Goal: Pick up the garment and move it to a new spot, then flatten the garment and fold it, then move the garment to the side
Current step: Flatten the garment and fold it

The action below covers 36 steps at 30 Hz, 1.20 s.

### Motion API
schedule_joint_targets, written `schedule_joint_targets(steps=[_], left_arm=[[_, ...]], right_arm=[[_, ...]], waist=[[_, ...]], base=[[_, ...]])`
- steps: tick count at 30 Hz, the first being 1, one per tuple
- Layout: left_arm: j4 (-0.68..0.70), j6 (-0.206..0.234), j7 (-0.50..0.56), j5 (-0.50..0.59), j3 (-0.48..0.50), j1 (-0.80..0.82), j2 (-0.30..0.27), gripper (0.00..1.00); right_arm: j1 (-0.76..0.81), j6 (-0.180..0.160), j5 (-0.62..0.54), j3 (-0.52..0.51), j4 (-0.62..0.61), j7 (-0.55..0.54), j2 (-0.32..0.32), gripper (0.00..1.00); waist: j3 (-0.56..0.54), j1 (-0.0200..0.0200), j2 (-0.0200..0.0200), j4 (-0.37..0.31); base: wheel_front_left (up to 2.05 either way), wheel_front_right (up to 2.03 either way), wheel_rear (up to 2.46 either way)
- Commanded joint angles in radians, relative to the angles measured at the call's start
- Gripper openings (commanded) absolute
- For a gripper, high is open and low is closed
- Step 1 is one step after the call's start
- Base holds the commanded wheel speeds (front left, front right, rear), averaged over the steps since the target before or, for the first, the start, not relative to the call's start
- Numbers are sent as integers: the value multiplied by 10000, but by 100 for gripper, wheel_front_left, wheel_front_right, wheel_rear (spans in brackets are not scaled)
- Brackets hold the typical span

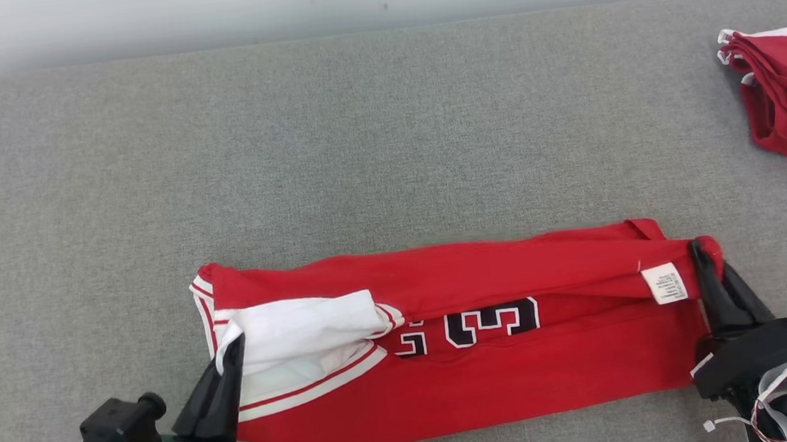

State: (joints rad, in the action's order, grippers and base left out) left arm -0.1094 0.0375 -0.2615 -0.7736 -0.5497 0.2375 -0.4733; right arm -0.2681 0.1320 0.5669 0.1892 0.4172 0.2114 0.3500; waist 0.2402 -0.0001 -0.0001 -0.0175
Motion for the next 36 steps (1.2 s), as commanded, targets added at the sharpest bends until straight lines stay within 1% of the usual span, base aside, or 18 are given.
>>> schedule_joint_targets(steps=[1, 6, 8, 10, 11, 15, 19, 23, 25, 30, 36], left_arm=[[-65, -85, -48, 224, 282, -190, 173, 100], [82, -203, -48, 723, 1279, -639, 715, 100], [193, -255, -48, 940, 1846, -843, 949, 100], [318, -267, -48, 1263, 2471, -1046, 1201, 100], [318, -267, -48, 1263, 2471, -1046, 1201, 100], [543, -409, -41, 2023, 3669, -1404, 1785, 100], [629, -566, -41, 2900, 4626, -1617, 2284, 100], [539, -837, -41, 3504, 5399, -1784, 2778, 100], [465, -994, -41, 3887, 5677, -1844, 2917, 100], [267, -1283, -41, 4520, 6135, -1969, 3292, 100], [15, -1513, -41, 4845, 6445, -2107, 3665, 100]], right_arm=[[231, -25, -98, -154, -255, -73, -85, 100], [605, -25, -213, -390, -829, -264, -162, 100], [716, -25, -246, -489, -995, -377, -137, 100], [763, -25, -269, -650, -1070, -550, -142, 100], [763, -25, -269, -650, -1070, -550, -142, 100], [644, -25, -494, -899, -959, -1025, -219, 100], [396, -25, -497, -1171, -555, -1496, -385, 100], [233, -25, -387, -1163, 8, -1868, -526, 100], [147, -25, -390, -1107, 379, -2100, -567, 100], [-132, -24, -335, -948, 1265, -2290, -724, 100], [-257, -25, -262, -570, 2286, -2521, -912, 100]], waist=[[-69, 1, 1, 1], [-212, 1, 1, -4], [-267, 1, 1, 1], [-304, 1, 1, 8], [-304, 1, 1, 8], [-352, 1, 1, 51], [-405, 1, 1, 136], [-479, 1, 1, 240], [-503, 1, 1, 281], [-592, 1, 1, 403], [-811, 1, 1, 467]], base=[[0, 0, 0], [0, 0, 0], [0, 0, 0], [0, 0, 0], [0, 0, 0], [0, 0, 0], [0, 0, 0], [0, 0, 0], [0, 0, 0], [0, 0, 0], [0, 0, 0]])
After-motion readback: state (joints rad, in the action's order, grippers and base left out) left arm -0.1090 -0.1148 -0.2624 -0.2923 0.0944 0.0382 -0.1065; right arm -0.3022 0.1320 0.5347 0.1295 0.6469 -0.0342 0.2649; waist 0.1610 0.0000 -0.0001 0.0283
